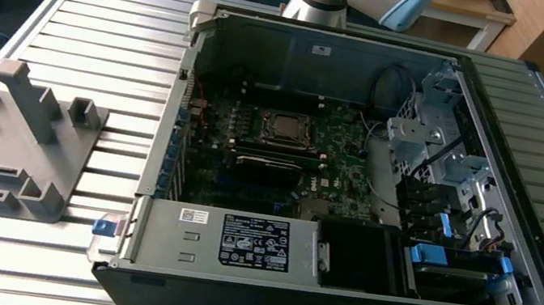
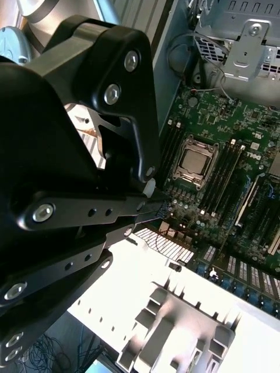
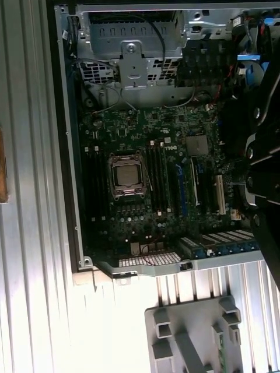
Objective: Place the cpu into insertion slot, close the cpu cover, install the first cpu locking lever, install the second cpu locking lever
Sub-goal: 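Install the second cpu locking lever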
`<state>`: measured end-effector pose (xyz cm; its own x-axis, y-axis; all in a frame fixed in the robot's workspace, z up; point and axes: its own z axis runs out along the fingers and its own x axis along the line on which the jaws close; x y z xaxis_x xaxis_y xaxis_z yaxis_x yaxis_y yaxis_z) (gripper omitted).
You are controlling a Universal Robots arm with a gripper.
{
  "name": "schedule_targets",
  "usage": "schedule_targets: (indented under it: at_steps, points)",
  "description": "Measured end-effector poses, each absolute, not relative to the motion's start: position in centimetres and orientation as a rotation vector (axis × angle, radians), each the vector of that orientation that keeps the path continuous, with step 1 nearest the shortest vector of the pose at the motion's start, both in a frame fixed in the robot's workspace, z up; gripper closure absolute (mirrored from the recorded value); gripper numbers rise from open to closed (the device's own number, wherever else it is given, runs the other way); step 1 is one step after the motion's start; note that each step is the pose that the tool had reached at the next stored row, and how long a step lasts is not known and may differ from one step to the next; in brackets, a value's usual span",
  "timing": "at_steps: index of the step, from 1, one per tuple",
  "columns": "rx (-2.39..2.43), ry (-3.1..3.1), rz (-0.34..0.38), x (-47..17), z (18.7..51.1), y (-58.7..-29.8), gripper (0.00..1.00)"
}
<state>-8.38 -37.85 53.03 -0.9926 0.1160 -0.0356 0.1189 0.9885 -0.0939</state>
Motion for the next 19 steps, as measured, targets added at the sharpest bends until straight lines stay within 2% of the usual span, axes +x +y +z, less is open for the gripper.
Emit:
schedule_targets:
  at_steps: [19]
  points:
    - [0.183, 3.101, -0.166, -8.38, 52.17, -37.85, 0.90]
